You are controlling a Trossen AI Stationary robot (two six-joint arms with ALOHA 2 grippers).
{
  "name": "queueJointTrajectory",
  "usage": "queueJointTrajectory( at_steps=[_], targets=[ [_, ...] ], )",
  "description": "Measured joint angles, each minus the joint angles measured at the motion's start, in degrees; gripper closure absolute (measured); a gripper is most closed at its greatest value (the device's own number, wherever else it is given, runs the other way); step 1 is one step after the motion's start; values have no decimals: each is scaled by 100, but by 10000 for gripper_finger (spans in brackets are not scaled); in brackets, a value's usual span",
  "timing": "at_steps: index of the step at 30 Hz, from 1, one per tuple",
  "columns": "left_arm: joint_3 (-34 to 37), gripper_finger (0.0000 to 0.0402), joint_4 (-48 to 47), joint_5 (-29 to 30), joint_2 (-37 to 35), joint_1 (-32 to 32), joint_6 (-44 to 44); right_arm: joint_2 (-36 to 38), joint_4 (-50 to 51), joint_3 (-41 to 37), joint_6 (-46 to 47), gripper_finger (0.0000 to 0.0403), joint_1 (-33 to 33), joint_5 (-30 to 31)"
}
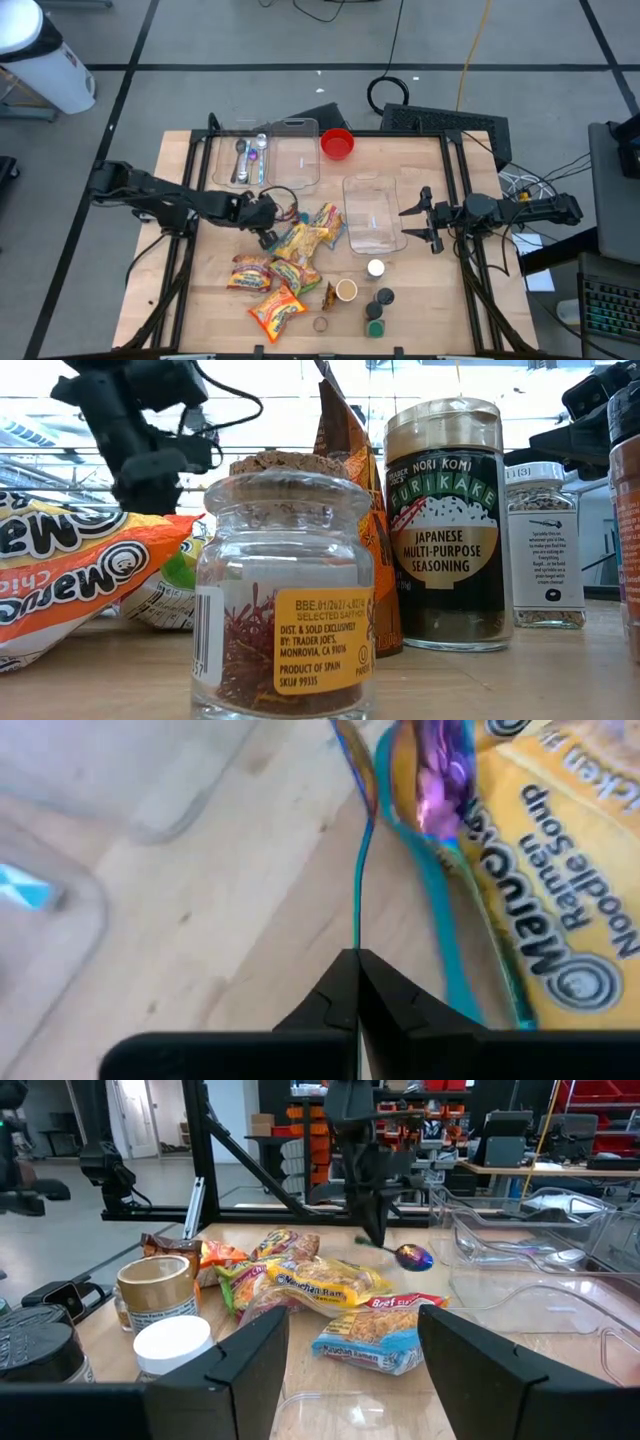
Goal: Pick & Place Food Item
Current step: Put the left violet spoon into the top left transparent bin
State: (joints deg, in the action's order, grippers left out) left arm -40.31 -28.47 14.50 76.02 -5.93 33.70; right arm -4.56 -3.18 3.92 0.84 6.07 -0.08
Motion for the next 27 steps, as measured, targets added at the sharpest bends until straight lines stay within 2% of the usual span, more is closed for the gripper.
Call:
queueJointTrajectory(
  at_steps=[15, 21, 27],
  targets=[
    [-20, 401, 157, 454, -823, -365, 143, -2, 2, 0, 0, 184, -1, 0],
    [-31, 401, 146, 1215, -1507, -378, 645, -2, 2, 0, 0, 187, 0, 1],
    [-31, 401, 132, 1981, -2219, -196, 478, -1, 2, 0, 0, 184, 0, 1]
  ],
)
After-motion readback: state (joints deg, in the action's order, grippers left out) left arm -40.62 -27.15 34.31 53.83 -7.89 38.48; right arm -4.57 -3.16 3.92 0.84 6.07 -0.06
